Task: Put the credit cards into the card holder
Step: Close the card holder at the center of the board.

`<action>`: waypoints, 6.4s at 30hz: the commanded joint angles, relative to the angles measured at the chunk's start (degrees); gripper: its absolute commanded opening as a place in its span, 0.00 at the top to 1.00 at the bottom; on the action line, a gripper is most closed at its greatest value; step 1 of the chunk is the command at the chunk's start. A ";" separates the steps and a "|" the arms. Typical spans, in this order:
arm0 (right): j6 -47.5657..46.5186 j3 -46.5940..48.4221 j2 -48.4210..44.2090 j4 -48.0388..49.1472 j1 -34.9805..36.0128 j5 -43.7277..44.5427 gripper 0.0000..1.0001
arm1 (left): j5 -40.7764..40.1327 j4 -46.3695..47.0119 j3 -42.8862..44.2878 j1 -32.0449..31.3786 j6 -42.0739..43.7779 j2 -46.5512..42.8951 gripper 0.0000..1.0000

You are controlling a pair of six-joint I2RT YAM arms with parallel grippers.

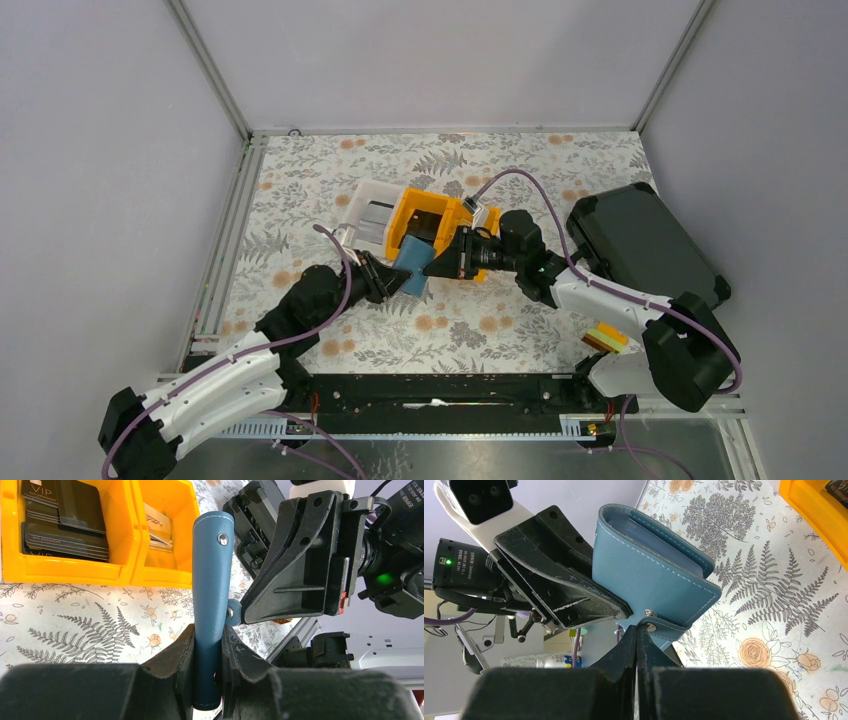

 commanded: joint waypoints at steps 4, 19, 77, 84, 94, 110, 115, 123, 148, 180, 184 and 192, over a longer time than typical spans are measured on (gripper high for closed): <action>-0.48 0.55 -3.45 6.06 1.13 -0.36 1.00 | -1.01 -1.78 1.71 -0.44 -0.57 0.47 1.00; -0.01 0.31 -2.59 7.63 1.25 -1.16 1.00 | 2.68 -1.34 2.52 -0.44 0.18 2.91 1.00; -10.88 4.41 -6.82 -1.63 -5.91 -23.45 1.00 | 37.67 -8.69 15.25 3.90 4.38 5.36 0.06; -10.79 4.69 -7.28 -1.75 -5.87 -22.71 1.00 | 38.32 -9.38 14.50 3.90 5.65 6.79 0.40; -14.85 7.10 -8.32 -9.34 -5.89 -16.73 0.53 | 33.37 -15.89 16.79 3.95 9.34 8.10 1.00; -18.81 1.70 -16.25 -17.03 -6.92 -3.88 0.43 | 31.72 -18.88 21.31 12.83 14.71 7.20 1.00; -16.86 1.06 -14.48 -13.52 -6.51 -6.14 0.51 | 33.44 -17.27 20.79 13.80 13.61 7.71 1.00; -15.49 1.55 -11.97 -10.13 -5.24 -5.74 0.57 | 34.05 -16.90 20.59 13.97 13.22 8.61 1.00; -17.41 2.69 -10.34 -9.87 -1.94 -5.27 1.00 | 30.34 -19.34 20.65 14.06 13.96 8.66 1.00; -21.22 5.97 -4.10 -1.28 5.78 -1.10 1.00 | 32.12 -21.90 21.53 12.84 13.90 15.01 1.00; -21.46 6.06 -4.05 -0.97 5.91 -1.17 1.00 | 31.56 -22.25 21.69 12.36 14.23 15.30 1.00; -21.94 6.46 -3.57 -0.53 6.34 -1.35 1.00 | 31.70 -22.88 22.04 11.02 14.78 16.22 1.00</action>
